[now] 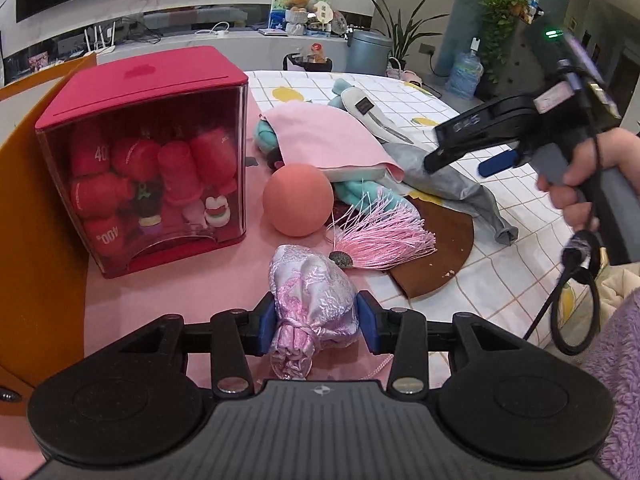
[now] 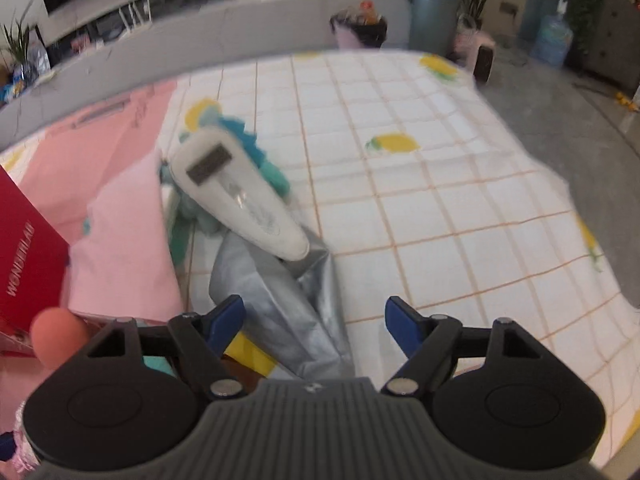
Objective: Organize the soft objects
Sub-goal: 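Close the right tool on the silver-grey cloth and lift it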
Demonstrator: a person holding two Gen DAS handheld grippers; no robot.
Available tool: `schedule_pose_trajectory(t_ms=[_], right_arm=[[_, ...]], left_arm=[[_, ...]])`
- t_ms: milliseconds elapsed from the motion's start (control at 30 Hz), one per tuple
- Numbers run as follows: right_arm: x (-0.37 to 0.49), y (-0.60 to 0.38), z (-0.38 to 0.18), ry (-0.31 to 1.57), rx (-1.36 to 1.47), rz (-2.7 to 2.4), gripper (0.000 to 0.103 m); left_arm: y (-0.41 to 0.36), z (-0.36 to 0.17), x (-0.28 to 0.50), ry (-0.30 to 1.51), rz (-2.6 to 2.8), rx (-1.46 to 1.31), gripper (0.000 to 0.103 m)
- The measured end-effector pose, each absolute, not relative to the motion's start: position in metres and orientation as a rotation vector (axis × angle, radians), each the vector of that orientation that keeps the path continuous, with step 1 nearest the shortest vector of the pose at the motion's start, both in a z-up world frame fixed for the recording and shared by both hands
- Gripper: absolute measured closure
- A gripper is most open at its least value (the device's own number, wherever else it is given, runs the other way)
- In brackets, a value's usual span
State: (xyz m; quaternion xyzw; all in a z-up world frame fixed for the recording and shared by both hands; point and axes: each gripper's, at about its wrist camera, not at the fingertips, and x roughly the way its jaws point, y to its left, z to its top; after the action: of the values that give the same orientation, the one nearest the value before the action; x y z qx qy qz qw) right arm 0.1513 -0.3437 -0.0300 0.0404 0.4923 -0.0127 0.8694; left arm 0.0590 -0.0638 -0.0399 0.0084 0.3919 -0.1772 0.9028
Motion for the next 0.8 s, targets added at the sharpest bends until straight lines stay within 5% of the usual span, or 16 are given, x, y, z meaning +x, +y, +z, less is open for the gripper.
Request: schedule_pose_trajectory(t_ms=[367,533,667,800], right_arm=[[0.169,-0.329,-0.049,1.065,0.116,0.072,0.025],[0.162,-0.317,-0.049,1.05,-0.029,0.045,0.049],[0.156,-0.315,-0.045,1.035,-0.045,0.024,0.084],[0.144,-0.308,-0.038,1.042,-0.097,0.031,0.094]], left_arm=[[-0.066,-0.048,0.061,0.819,-0.374,0.045,0.051],[-0.067,-0.049,0.061,0.819,-0.366,0.041,0.046],[-0.068,-0.05,0.06,0.805,-0.373,0.048,0.052],[-0.066,-0.048,0.059,0.802,-0.373,0.041,0.054]])
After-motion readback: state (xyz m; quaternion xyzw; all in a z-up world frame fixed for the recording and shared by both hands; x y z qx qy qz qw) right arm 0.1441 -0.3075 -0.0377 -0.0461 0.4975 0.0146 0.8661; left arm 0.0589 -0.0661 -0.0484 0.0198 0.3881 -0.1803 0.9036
